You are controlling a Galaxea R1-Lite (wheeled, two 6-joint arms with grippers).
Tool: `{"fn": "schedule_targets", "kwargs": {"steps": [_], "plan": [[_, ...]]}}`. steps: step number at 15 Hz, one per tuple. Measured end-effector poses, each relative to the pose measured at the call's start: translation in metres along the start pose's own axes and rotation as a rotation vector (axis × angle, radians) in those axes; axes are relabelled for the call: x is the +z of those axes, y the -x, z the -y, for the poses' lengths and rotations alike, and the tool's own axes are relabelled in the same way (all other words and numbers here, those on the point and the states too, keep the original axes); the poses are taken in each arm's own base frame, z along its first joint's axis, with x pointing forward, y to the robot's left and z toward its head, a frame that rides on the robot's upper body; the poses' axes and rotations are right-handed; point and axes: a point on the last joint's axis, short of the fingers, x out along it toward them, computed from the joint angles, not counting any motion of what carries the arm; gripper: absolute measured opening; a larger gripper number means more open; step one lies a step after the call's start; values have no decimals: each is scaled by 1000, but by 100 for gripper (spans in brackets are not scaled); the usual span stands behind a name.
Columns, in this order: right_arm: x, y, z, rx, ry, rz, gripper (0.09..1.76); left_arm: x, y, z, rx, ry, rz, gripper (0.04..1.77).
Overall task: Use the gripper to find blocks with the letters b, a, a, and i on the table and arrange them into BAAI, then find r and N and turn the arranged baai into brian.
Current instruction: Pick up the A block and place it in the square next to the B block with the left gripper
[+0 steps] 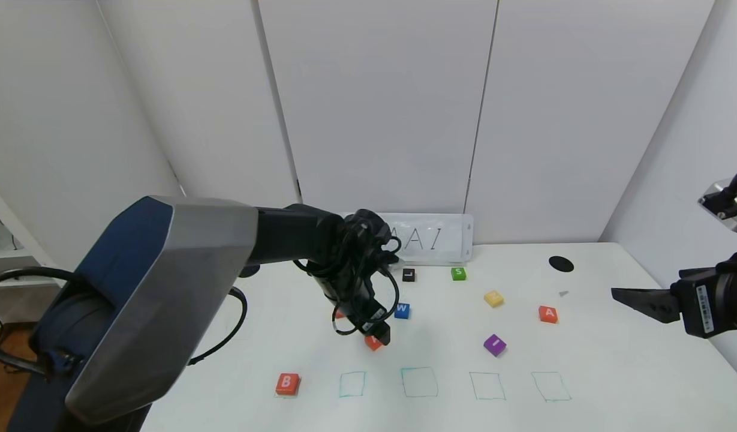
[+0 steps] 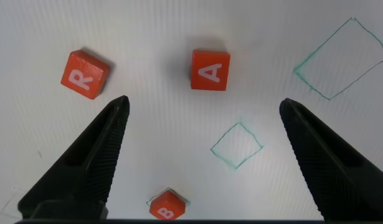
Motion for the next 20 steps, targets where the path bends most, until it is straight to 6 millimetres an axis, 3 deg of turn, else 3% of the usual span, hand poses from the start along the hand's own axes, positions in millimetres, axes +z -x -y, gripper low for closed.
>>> {"fn": "schedule_targets", "kwargs": {"steps": [13,20], "plan": [[-3,-3,-2,8,14,-13,171,2,-46,4,-7,-66,-51,172],[-3,-5,-3,12,16,-20,171,1,-54,2,-7,-59,-54,172]]}}
